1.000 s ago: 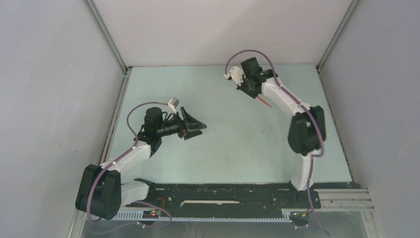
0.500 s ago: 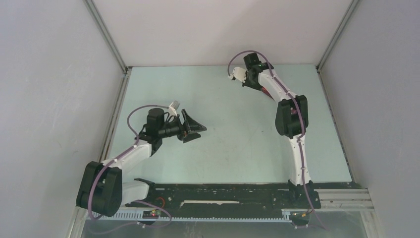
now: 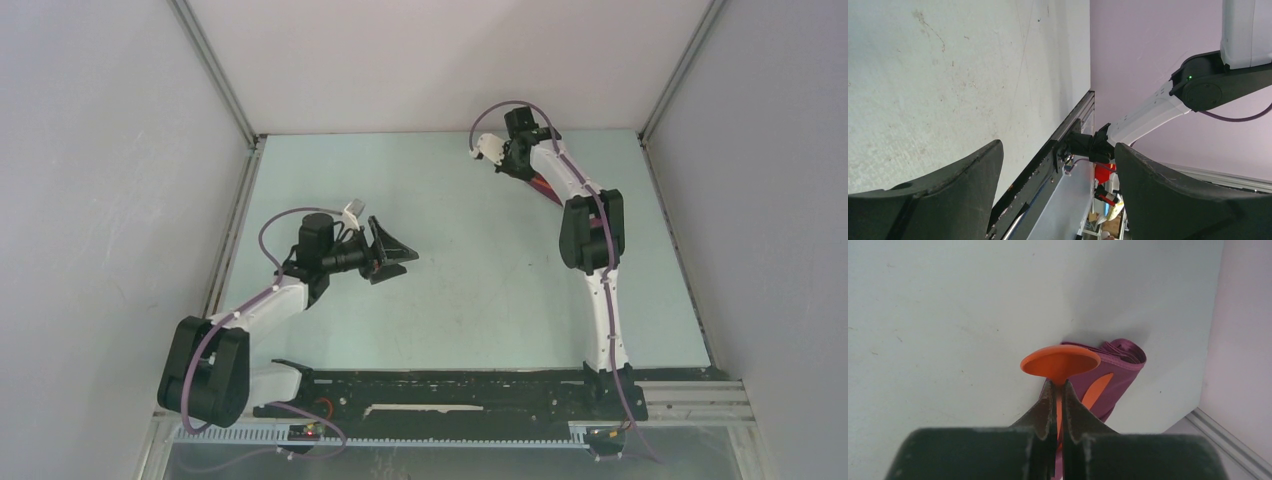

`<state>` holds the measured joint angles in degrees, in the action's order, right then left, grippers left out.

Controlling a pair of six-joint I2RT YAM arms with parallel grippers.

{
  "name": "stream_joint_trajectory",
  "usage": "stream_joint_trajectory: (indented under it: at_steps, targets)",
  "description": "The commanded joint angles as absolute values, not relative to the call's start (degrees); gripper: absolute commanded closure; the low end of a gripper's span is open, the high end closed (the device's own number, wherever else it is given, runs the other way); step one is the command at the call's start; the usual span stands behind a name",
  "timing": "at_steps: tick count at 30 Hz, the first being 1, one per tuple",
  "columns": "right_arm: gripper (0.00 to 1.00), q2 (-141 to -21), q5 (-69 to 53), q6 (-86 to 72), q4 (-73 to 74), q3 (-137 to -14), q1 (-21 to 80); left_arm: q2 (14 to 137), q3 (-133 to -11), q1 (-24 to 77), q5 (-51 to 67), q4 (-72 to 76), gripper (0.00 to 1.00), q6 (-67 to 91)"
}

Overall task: Fold the napkin into a case and place the utensils inside
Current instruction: Insert the spoon into the folded napkin.

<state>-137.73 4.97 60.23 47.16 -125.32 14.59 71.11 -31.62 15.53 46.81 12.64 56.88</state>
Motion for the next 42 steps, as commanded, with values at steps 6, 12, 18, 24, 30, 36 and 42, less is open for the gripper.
stream_joint_trajectory:
  at_steps: [6, 12, 18, 24, 30, 36, 42]
  targets:
    - [1.00, -139.99, 4.86, 60.02, 45.33, -127.53, 12.82, 71.53, -33.31, 15.73, 47.55, 13.29, 0.14, 55.21]
    - [1.00, -139.64, 5.91, 60.05, 45.82, -126.75, 12.16, 71.83, -33.40, 15.73, 47.74, 13.44, 0.14, 55.28]
    - [1.00, -138.27, 7.05, 59.74, 46.35, -124.84, 11.63, 71.35, -33.01, 15.73, 47.80, 13.62, 0.14, 55.28]
    - [1.00, -134.85, 7.29, 58.98, 44.88, -119.39, 11.09, 70.78, -32.70, 15.73, 47.98, 13.62, 0.14, 55.28]
    - [1.00, -131.87, 7.50, 57.70, 44.75, -115.03, 10.09, 69.86, -32.06, 15.74, 48.08, 13.83, 0.14, 55.52]
    - [1.00, -127.75, 6.63, 56.63, 40.75, -109.05, 9.39, 68.68, -31.41, 15.78, 48.08, 14.14, 0.14, 55.81]
    - [1.00, -127.20, 7.61, 56.10, 41.60, -107.33, 8.24, 67.70, -31.04, 15.73, 48.08, 14.14, 0.14, 55.99]
